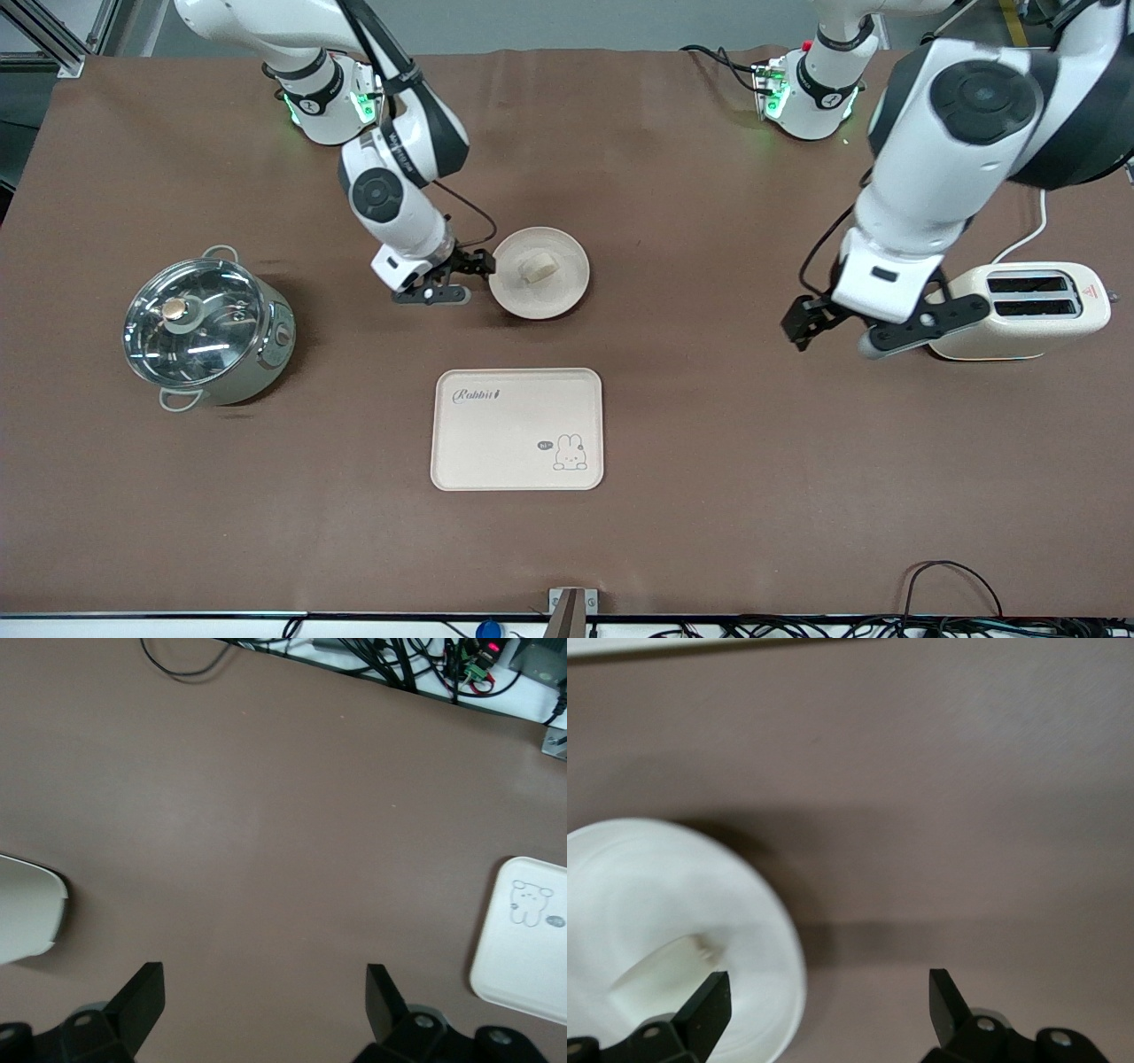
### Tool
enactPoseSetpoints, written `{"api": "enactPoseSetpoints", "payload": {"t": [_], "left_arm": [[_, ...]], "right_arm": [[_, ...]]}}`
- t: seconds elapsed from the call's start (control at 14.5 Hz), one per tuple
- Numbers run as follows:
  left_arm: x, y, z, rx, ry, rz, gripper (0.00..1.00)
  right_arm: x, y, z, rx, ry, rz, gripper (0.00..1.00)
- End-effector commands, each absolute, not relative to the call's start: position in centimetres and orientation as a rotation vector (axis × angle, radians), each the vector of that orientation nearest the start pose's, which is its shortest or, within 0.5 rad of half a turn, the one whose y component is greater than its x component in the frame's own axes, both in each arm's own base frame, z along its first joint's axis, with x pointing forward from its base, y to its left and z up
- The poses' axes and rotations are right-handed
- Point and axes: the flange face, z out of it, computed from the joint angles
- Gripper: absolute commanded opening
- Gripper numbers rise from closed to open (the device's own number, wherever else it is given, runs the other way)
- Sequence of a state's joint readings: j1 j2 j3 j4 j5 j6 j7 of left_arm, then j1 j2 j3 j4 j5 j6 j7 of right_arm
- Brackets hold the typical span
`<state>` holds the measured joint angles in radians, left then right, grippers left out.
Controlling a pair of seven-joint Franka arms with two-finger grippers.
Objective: Place bun in plate and plate on tray
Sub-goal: 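Withdraw the left gripper while the right gripper grips the plate rim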
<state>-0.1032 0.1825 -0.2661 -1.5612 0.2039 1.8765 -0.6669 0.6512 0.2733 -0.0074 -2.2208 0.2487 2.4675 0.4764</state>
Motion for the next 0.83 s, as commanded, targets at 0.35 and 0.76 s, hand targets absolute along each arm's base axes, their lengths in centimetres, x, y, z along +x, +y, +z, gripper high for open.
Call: {"api": "enactPoseSetpoints", "payload": {"t": [0.35,0.76], "left_arm": [[55.2,-9.6,62.8,-3.047,-0.086,-0.116,1.00],[53.9,-5.6,63.8,-3.071,0.025,-0.020,1.00]], "right_arm": [[41.2,35.2,20.0,-3.060,0.044,0.198,0.83],[41.4,35.8,19.9,-3.056,0.046,0.197,0.67]]}}
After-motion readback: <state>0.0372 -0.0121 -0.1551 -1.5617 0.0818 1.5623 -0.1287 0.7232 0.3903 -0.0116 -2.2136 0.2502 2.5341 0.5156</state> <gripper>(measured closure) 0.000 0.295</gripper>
